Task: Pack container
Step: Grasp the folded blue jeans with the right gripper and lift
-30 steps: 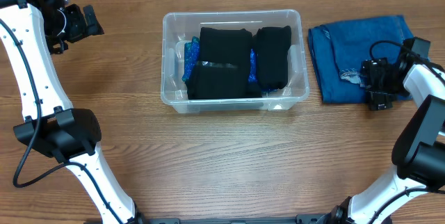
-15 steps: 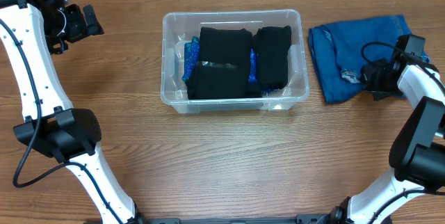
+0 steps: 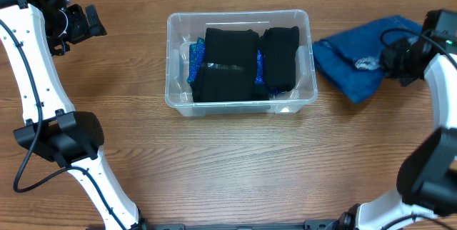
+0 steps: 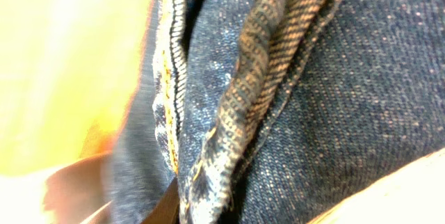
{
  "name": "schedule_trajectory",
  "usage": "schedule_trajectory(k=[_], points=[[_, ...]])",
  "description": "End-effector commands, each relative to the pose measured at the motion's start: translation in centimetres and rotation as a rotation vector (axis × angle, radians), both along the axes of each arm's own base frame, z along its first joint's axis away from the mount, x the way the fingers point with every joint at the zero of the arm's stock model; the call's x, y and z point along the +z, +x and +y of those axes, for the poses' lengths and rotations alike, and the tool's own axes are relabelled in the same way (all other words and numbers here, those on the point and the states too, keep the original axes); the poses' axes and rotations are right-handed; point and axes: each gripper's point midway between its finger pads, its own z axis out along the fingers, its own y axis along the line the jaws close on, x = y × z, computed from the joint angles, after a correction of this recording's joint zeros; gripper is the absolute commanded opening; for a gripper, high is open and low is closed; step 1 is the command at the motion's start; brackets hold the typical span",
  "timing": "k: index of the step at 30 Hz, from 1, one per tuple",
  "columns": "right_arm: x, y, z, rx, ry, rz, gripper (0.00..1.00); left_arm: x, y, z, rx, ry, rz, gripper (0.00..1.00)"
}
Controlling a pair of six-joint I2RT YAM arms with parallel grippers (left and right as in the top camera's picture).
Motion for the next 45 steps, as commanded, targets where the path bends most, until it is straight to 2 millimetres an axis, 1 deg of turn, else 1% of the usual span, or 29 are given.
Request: schedule_trajectory(k=[1,2,5,10,13,17,20,23,24,27,31,34,36,37,41,44,45], points=[[9.4,0.4,0.9,0.051,-0.049,-0.235,0.04,0.2,0.1,-0.3,0.005,-0.012,-0.007,1.00],[10.9,-0.2,1.4,0.059,-0.050,-0.268,0.04,0.2,0.1,-0.3,0.004,-0.012,-0.007,1.00],[13.7,-1.3,2.3,0.080,-0.048,-0.335,0.04,0.2,0.1,-0.3,0.004,-0.012,-0.007,1.00],[19.7,-4.0,5.3,0.158,-0.020,-0.499,0.04,0.2,0.1,-0.3,0.004,-0.012,-0.007,1.00],[22.4,-5.6,6.9,0.189,-0.039,-0.575,0.04,0.2,0.1,-0.3,0.005,-0.012,-0.007,1.00],[26.3,-7.4,10.7,0.244,-0.064,-0.691,0.04,0.2,0.1,-0.3,0.005,-0.012,-0.007,1.00],[26.5,-7.6,12.2,0.157,-0.016,-0.684,0.04,0.2,0.1,-0.3,0.005,-0.012,-0.007,1.00],[26.1,-7.4,14.8,0.107,0.022,-0.660,0.04,0.2,0.1,-0.3,0.004,-0.012,-0.007,1.00],[25.8,-7.3,16.1,0.074,0.021,-0.653,0.04,0.2,0.1,-0.3,0.004,-0.012,-0.007,1.00],[25.8,-7.2,17.9,0.032,0.013,-0.658,0.04,0.2,0.1,-0.3,0.004,-0.012,-0.007,1.00],[25.3,-7.1,21.6,-0.032,0.003,-0.671,0.04,0.2,0.1,-0.3,0.005,-0.012,-0.007,1.00],[24.1,-6.6,24.0,-0.069,0.005,-0.661,0.04,0.2,0.1,-0.3,0.005,-0.012,-0.007,1.00],[22.9,-6.1,25.9,-0.094,0.012,-0.645,0.04,0.2,0.1,-0.3,0.004,-0.012,-0.007,1.00],[22.2,-5.7,27.0,-0.103,0.012,-0.641,0.04,0.2,0.1,-0.3,0.005,-0.012,-0.007,1.00],[20.4,-3.7,30.8,-0.090,0.000,-0.663,0.04,0.2,0.1,-0.3,0.004,-0.012,-0.008,1.00],[19.3,-2.5,32.8,-0.092,-0.004,-0.683,0.04,0.2,0.1,-0.3,0.005,-0.012,-0.007,1.00],[19.2,-2.2,33.1,-0.093,-0.002,-0.688,0.04,0.2,0.1,-0.3,0.004,-0.012,-0.008,1.00]])
